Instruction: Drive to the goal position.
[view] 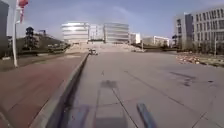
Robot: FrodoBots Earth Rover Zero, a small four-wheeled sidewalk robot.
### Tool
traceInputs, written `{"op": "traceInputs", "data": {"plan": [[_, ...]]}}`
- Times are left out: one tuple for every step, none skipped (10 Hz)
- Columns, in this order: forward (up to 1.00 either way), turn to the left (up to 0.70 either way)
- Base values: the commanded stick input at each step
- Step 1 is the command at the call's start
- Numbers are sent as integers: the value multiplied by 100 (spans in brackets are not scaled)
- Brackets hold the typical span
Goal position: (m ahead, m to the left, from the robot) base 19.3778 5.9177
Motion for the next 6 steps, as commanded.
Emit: {"op": "traceInputs", "data": {"plan": [[45,0],[45,-27],[45,-27],[45,-27],[45,-27],[70,-14]]}}
